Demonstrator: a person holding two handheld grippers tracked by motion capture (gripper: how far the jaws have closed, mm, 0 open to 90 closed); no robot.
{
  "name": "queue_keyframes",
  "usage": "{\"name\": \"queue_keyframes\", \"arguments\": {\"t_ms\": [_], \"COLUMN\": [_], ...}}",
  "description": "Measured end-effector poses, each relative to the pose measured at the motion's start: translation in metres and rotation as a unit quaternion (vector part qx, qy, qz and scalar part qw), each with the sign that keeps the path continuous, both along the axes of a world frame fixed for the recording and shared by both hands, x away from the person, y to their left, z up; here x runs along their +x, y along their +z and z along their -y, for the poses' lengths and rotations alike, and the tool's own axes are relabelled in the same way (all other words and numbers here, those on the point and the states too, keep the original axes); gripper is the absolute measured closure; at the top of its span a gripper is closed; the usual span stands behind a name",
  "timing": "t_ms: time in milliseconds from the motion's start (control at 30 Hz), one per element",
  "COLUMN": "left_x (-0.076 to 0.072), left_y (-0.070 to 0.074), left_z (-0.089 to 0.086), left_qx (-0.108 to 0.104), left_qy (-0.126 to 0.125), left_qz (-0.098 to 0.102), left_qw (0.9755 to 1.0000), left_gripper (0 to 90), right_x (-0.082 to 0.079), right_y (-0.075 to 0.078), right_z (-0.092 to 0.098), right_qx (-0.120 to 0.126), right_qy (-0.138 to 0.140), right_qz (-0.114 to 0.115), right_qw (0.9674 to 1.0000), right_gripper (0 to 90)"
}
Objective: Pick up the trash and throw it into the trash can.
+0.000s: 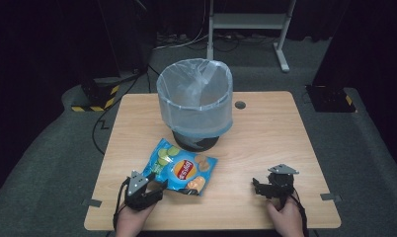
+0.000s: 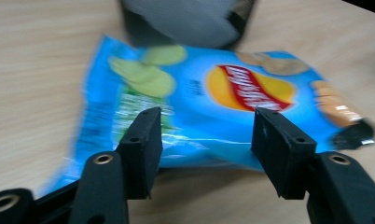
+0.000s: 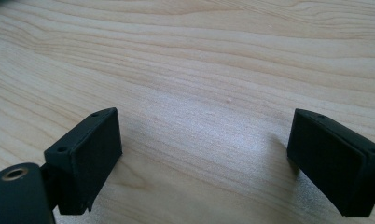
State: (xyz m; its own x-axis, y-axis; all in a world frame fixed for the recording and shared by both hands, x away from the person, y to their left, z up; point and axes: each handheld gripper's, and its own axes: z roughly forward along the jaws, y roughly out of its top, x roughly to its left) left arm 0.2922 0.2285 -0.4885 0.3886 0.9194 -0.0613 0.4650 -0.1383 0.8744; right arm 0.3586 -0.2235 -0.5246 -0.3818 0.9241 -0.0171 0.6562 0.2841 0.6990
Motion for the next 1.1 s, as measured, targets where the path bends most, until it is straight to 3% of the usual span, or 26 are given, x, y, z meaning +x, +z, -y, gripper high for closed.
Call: {"name": "queue_keyframes", "arguments": {"t_ms": [33,67,100,200,233,267,300,400,567,633,767,933,1100], "left_x": [0.004,0.004,0.008,0.021,0.027,0.035,0.035,0.045,0.051,0.05,0.047,0.04,0.036], "left_y": [0.0,0.0,0.0,-0.002,-0.004,-0.009,-0.009,-0.02,-0.033,-0.035,-0.035,-0.036,-0.036], "left_z": [-0.007,-0.007,-0.012,-0.02,-0.019,-0.016,-0.016,-0.01,-0.002,0.001,0.003,0.003,0.004], "left_qx": [0.001,0.001,0.0,-0.005,-0.006,0.008,0.008,0.038,0.063,0.075,0.073,0.068,0.066], "left_qy": [0.022,0.022,0.038,0.06,0.06,0.054,0.054,0.051,0.039,0.036,0.037,0.038,0.034], "left_qz": [0.006,0.006,0.009,0.0,-0.013,-0.035,-0.035,-0.075,-0.121,-0.119,-0.11,-0.097,-0.093], "left_qw": [0.9997,0.9997,0.9992,0.9982,0.9981,0.9979,0.9979,0.9952,0.9899,0.9894,0.9906,0.9922,0.9929], "left_gripper": [40.0,38.2,38.2,32.0,29.9,26.7,26.3,25.8,26.2,26.8,32.8,53.4,68.6], "right_x": [0.0,0.0,0.0,0.0,0.0,0.0,0.0,0.0,0.0,-0.001,-0.001,-0.001,-0.001], "right_y": [0.0,0.0,0.0,0.0,0.0,0.0,0.0,0.0,0.0,0.0,0.0,0.0,0.0], "right_z": [0.0,0.0,0.0,0.0,0.0,0.0,0.0,-0.001,-0.001,-0.001,-0.001,-0.001,-0.001], "right_qx": [0.0,0.0,0.0,-0.001,-0.001,-0.001,-0.001,-0.001,-0.001,-0.001,-0.001,-0.001,-0.001], "right_qy": [0.0,0.0,0.001,0.0,0.0,0.0,0.0,-0.001,-0.001,-0.001,-0.001,0.0,0.0], "right_qz": [0.0,0.0,0.0,0.001,0.001,0.001,0.001,0.001,0.001,0.001,0.001,0.001,0.001], "right_qw": [1.0,1.0,1.0,1.0,1.0,1.0,1.0,1.0,1.0,1.0,1.0,1.0,1.0], "right_gripper": [9.6,9.6,9.5,9.9,9.9,9.9,9.9,10.0,10.0,10.0,10.0,10.1,10.1]}}
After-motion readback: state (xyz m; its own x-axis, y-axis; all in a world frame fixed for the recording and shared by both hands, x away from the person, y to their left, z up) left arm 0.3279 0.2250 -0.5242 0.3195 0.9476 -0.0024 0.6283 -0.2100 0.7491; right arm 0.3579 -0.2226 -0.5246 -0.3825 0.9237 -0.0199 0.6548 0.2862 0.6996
